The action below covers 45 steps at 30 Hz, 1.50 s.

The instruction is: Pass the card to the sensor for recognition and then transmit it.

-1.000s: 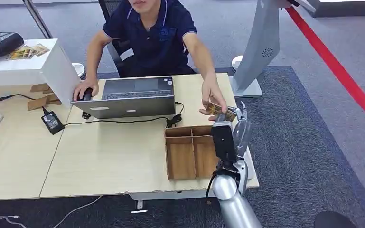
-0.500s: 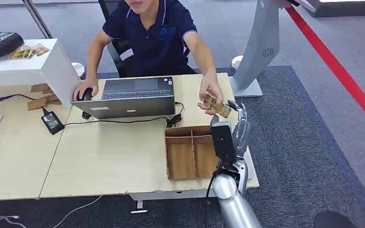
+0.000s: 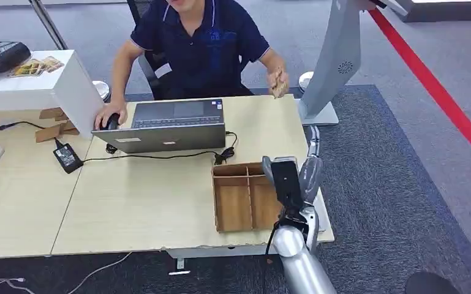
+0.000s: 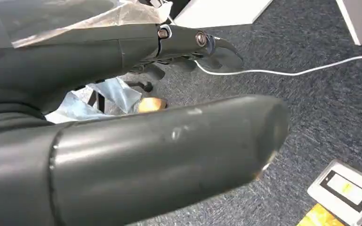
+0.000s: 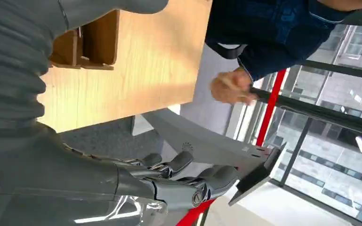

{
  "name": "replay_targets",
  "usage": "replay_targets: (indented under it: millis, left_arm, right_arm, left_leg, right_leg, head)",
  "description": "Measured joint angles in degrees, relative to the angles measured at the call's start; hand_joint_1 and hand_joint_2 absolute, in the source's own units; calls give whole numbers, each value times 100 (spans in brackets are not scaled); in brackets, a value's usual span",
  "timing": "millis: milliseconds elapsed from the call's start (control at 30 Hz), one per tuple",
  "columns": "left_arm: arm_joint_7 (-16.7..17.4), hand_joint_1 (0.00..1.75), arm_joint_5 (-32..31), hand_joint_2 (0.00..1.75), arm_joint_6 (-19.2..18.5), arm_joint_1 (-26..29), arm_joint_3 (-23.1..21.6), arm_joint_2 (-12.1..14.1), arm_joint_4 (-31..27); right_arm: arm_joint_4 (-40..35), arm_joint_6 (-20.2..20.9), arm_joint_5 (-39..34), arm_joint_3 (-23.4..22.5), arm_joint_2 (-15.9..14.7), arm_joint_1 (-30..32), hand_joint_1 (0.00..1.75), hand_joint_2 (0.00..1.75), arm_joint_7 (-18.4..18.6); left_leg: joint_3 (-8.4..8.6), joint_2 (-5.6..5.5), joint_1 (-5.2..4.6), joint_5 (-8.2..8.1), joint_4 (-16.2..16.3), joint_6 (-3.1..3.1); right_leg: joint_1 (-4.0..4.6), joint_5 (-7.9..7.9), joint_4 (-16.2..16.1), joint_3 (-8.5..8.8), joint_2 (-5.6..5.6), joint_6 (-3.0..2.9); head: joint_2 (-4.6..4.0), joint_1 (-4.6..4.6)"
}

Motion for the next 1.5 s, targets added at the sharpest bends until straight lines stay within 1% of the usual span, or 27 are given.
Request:
replay_targets:
  millis: [133,433,733,867,967,1067,1167,1300,1500]
  left_arm:
    - [4,0,72,0,4,0,-13,4,0]
    - [37,0,208,0,81,0,-68,7,0]
    - [55,0,258,0,85,-1,-81,15,0]
    - [68,0,282,0,87,0,-100,15,0]
    - [68,0,286,0,85,0,-107,15,0]
    - [72,0,299,0,87,1,-120,15,0]
    - [74,0,330,0,87,1,-155,15,0]
    - [79,0,361,0,87,-2,-203,17,0]
    - [94,0,369,0,87,-1,-251,22,0]
  right_arm:
    - [46,0,2,-2,-2,62,0,175,63]
    - [186,0,-197,-2,-52,206,0,175,76]
    - [382,0,-18,-2,-98,276,0,175,111]
    - [459,0,506,-9,-107,295,0,175,111]
    - [463,-2,1346,-55,-96,331,0,175,109]
    - [450,-7,2279,-212,-59,382,0,175,61]
    - [406,-11,2903,-381,-22,426,0,175,-9]
    - [339,-11,3237,-538,7,466,0,175,-11]
    - [286,-11,3324,-691,26,504,0,175,-9]
  left_leg:
    - [-1,0,0,0,0,0]
    - [-1,0,0,0,0,0]
    - [-1,0,0,0,0,0]
    - [-1,0,0,0,0,0]
    - [-1,0,0,0,0,0]
    - [-1,0,0,0,0,0]
    - [-1,-1,0,0,0,0]
    - [-1,0,0,0,0,0]
    - [-1,1,0,0,0,0]
  right_leg:
    - [0,0,0,-1,0,0]
    - [0,0,0,-1,0,0]
    - [0,0,0,-1,0,0]
    - [0,0,0,-1,0,0]
    - [0,0,0,-2,0,0]
    - [0,0,0,-2,0,0]
    - [0,0,-1,-1,0,0]
    - [0,0,-1,-1,0,0]
    - [0,0,-1,-1,0,0]
  head:
    - [0,-2]
    - [0,-2]
    - [0,-2]
    - [0,-2]
    - [0,-2]
    - [0,-2]
    - [0,0]
    - [0,0]
    - [0,0]
